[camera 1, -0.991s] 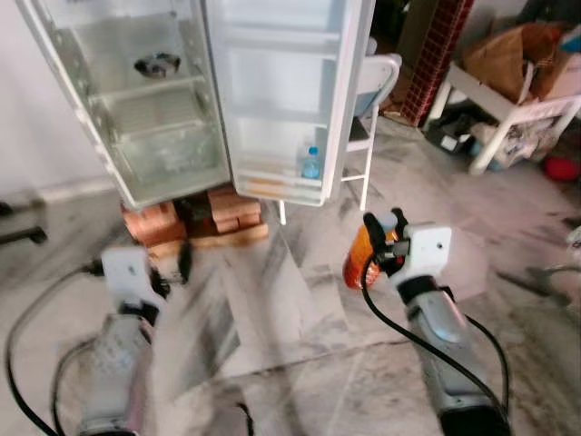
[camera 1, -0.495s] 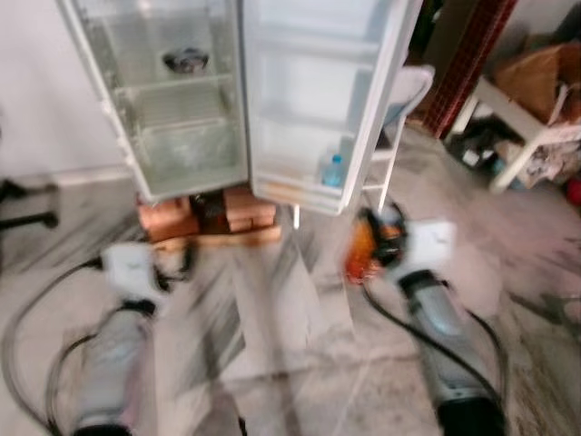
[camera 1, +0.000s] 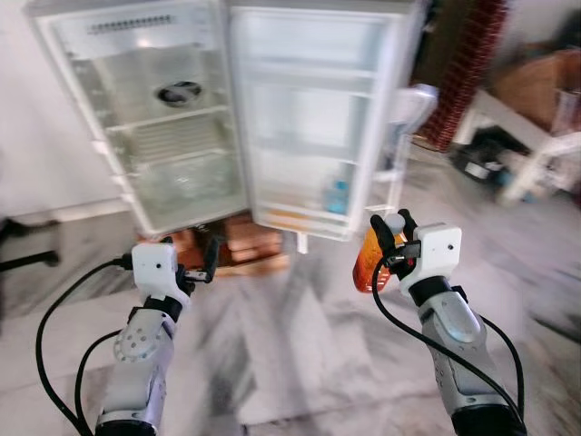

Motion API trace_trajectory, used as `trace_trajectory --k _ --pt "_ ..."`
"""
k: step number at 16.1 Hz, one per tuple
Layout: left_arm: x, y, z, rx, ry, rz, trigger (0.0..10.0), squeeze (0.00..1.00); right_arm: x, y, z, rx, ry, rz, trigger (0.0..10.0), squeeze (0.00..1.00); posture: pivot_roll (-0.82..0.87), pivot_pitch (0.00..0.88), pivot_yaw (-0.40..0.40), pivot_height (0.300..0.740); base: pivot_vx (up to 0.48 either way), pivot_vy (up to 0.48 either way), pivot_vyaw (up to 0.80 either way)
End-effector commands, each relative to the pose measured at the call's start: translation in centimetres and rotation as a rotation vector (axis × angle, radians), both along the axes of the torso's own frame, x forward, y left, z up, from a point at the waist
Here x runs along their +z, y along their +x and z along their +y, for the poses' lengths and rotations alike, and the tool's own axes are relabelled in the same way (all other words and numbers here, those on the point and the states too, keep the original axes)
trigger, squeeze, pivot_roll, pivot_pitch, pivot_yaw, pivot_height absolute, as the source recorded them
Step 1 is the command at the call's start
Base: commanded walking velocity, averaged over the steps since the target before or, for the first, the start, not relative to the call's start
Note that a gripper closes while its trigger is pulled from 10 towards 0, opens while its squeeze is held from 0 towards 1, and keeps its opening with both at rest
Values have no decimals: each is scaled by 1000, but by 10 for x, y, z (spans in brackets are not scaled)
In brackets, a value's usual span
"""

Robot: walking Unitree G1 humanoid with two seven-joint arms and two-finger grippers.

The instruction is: Restocking fridge

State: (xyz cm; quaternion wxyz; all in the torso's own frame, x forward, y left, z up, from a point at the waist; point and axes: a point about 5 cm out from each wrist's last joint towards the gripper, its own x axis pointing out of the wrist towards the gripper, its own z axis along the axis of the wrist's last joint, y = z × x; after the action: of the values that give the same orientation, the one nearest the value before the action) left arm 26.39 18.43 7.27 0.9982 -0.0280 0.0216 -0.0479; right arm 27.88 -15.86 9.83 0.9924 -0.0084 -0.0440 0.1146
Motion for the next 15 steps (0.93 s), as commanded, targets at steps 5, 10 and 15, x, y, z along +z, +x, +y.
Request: trace_trajectory --k 5,10,15 --pt "-4 -1 1 4 13 15 10000 0 7 1 7 28 -6 -42 10000 0 68 67 -37 740 439 0 0" --pt "-5 0 2 8 16 18 10000 0 7 1 7 33 -15 -45 10000 0 67 68 -36 740 442 0 0" --pt "-5 2 1 5 19 21 10000 0 7 2 7 30 -19 -44 10000 0 66 66 -35 740 447 0 0"
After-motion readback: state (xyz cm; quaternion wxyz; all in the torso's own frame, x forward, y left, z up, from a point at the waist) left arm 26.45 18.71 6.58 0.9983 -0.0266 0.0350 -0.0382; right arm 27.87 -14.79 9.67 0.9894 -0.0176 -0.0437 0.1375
